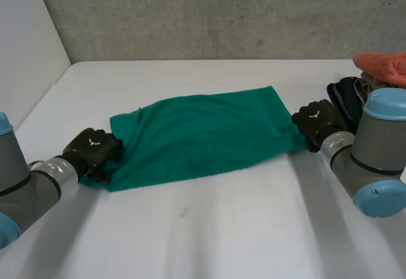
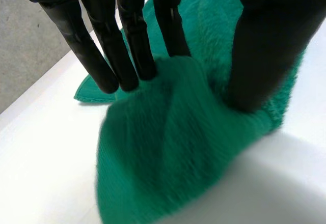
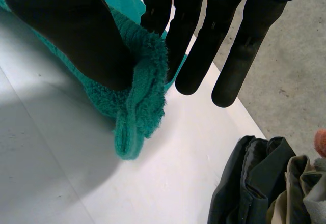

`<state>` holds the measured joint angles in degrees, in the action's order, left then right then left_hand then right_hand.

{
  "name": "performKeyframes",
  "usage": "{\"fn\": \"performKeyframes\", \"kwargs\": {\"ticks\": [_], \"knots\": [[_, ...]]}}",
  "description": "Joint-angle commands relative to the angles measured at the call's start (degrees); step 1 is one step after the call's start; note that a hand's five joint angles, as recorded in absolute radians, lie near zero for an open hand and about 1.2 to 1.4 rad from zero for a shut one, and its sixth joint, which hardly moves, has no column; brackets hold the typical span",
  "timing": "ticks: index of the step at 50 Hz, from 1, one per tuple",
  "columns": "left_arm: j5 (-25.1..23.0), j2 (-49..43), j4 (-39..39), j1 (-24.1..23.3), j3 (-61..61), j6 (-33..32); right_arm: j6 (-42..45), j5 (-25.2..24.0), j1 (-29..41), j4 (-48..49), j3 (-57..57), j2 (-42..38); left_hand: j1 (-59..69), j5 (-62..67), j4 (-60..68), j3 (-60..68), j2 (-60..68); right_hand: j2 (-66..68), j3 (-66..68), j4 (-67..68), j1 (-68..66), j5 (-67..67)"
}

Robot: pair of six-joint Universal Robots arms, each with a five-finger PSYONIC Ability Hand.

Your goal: Fold the laundry.

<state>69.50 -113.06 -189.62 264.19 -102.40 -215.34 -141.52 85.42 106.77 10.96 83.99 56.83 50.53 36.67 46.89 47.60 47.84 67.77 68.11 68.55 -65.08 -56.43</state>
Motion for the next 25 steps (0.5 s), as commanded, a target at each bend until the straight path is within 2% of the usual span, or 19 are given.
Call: {"fn": "performKeyframes", "kwargs": {"ticks": [1,6,10,14,18,25], "knots": [[2.31,-1.46,-0.75,-0.52,1.58,-1.66,0.36,0.54,-0.60,-0.59,-0.58,0.21,29.47,33.33,33.11,32.39,32.16,12.23,11.89,11.45,-14.92,-13.57],[4.51,1.61,0.12,-0.96,0.97,-1.22,1.15,0.54,-1.91,-3.21,-1.64,2.31,29.47,33.33,33.11,32.40,32.16,12.23,11.89,11.45,-14.92,-13.57],[4.95,8.10,3.02,-2.01,0.09,0.09,2.21,0.19,-2.88,-8.48,-2.69,5.21,29.47,33.33,33.11,32.40,32.16,12.23,11.89,11.45,-14.92,-13.57],[4.86,17.58,6.71,-3.42,0.53,4.73,3.00,-0.78,-3.76,-14.89,-4.53,8.63,29.47,33.33,33.11,32.40,32.16,12.23,11.89,11.45,-14.92,-13.57],[4.86,22.00,7.77,-4.30,1.67,9.48,2.91,-1.83,-4.02,-18.15,-5.50,10.31,29.47,33.33,33.11,32.40,32.16,12.23,11.89,11.45,-14.92,-13.57],[5.30,18.32,7.78,-3.60,4.74,10.12,2.47,-2.89,-4.20,-18.17,-6.29,9.26,29.47,33.33,33.11,32.40,32.16,12.23,11.89,11.45,-14.92,-13.57]]}}
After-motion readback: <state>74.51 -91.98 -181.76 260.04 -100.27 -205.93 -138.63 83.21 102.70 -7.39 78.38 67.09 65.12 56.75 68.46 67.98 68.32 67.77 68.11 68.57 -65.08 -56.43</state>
